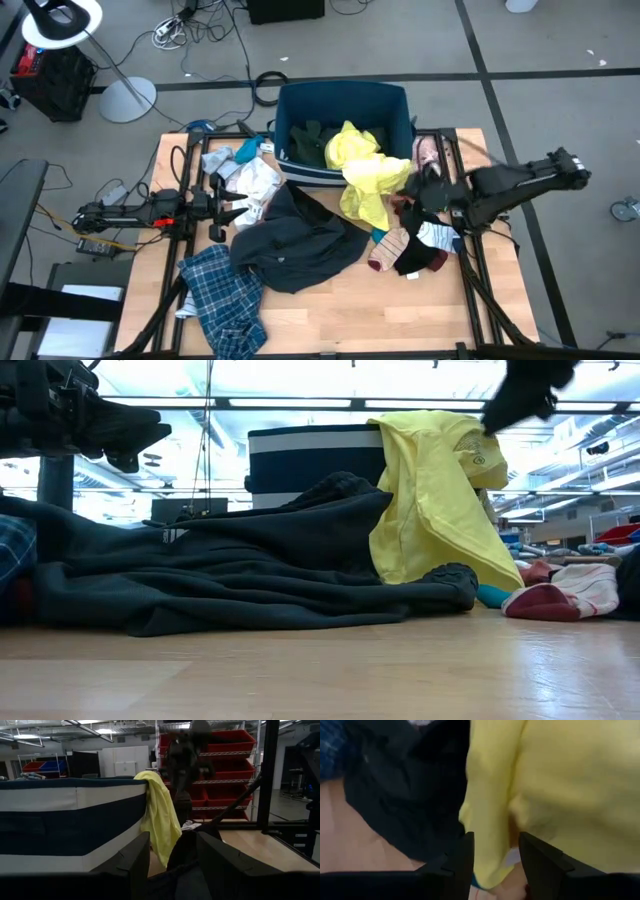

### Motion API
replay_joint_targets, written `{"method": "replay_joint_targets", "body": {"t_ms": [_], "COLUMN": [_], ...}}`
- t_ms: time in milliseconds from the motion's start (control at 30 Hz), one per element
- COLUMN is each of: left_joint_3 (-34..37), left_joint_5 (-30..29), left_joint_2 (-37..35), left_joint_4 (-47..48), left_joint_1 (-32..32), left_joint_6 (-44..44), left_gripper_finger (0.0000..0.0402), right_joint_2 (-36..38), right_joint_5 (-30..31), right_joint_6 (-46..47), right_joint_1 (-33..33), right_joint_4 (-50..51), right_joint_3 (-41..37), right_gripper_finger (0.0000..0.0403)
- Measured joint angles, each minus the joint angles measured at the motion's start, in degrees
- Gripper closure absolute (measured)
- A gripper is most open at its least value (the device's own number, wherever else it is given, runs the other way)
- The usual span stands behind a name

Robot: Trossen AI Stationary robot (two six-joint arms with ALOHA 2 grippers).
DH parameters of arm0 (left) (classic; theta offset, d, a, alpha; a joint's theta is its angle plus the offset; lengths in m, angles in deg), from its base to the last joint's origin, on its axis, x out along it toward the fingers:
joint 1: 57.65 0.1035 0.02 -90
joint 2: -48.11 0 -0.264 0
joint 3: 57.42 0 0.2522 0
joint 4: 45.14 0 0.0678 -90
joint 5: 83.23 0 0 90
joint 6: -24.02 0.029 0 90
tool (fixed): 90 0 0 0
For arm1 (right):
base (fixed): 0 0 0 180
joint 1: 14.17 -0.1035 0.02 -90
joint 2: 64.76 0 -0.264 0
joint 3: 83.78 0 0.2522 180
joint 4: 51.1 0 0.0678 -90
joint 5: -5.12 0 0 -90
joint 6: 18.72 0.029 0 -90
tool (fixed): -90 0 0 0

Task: Sort clothes
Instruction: Put the yellow shirt into the blue bin

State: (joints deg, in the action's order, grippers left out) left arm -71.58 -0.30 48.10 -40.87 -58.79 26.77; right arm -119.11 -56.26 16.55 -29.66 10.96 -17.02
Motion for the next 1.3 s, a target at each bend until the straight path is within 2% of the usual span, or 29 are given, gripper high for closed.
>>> {"method": "replay_joint_targets", "body": {"t_ms": [233, 567, 767, 867, 967, 1033, 1167, 1300], "left_joint_3": [0.0, 0.0, 0.0, 0.0, 0.0, 0.0, 0.0, 0.0], "left_joint_5": [-0.02, -0.2, -0.17, -0.17, -0.14, -0.13, -0.01, 0.11], "left_joint_2": [0.0, 0.0, 0.0, 0.0, 0.0, 0.0, 0.0, 0.0], "left_joint_4": [0.01, 0.02, 0.02, 0.02, 0.02, 0.0, 0.02, 0.0], "left_joint_1": [0.0, 0.02, 0.02, -0.01, 0.02, -0.01, 0.0, 0.02], "left_joint_6": [0.02, 0.02, 0.02, 0.01, 0.0, 0.01, 0.0, -0.01], "left_gripper_finger": [0.0234, 0.0234, 0.0234, 0.0234, 0.0234, 0.0234, 0.0234, 0.0234], "right_joint_2": [-2.63, -13.25, -21.57, -24.8, -26.57, -27.0, -26.1, -25.25], "right_joint_5": [5.45, 9.85, 11.55, 11.06, 10.94, 11.26, 11.7, 11.69], "right_joint_6": [3.33, 0.82, -5.2, -10.83, -16.05, -20.22, -30.01, -43.95], "right_joint_1": [-3.91, -0.81, 3.49, 5.21, 5.83, 5.85, 5.16, 4.75], "right_joint_4": [-13.92, -38.45, -52.4, -63.0, -73.2, -78.0, -80.23, -79.37], "right_joint_3": [-14.08, -24.65, -24.88, -24.88, -24.88, -24.09, -18.67, -9.46], "right_gripper_finger": [0.025, 0.025, 0.0274, 0.0318, 0.0383, 0.0393, 0.04, 0.0401]}}
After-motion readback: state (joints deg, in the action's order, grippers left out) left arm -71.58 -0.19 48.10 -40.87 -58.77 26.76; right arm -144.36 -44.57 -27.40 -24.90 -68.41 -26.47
